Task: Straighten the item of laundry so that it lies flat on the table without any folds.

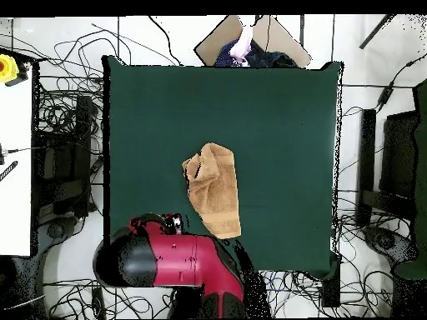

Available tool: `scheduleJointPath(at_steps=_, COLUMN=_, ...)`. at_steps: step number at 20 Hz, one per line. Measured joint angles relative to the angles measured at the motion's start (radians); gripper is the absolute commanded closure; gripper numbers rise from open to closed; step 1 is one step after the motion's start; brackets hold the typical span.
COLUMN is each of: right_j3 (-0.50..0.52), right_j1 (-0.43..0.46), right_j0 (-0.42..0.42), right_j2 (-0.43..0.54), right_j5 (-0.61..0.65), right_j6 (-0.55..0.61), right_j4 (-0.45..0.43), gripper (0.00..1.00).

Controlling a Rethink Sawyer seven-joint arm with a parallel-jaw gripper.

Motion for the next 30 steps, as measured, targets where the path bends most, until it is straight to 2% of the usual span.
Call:
scheduleJointPath(at_steps=8, right_j3=-0.003, right_j1=0.022, right_j0=0.002, right_j2=-0.006, right_j5=-0.099, right_j6=0.000, right_j4=0.000, gripper=0.00)
scheduleJointPath(at_steps=19, right_j3=-0.006, right_j1=0.059, right_j0=-0.011, right_j2=-0.027, right_j5=-0.116, right_j6=0.000, right_j4=0.000, gripper=0.00)
scheduleJointPath(at_steps=30, right_j3=-0.035, right_j1=0.124, right_j0=-0.105, right_j2=-0.027, right_j5=-0.132, right_j6=0.000, right_j4=-0.009, gripper=0.00)
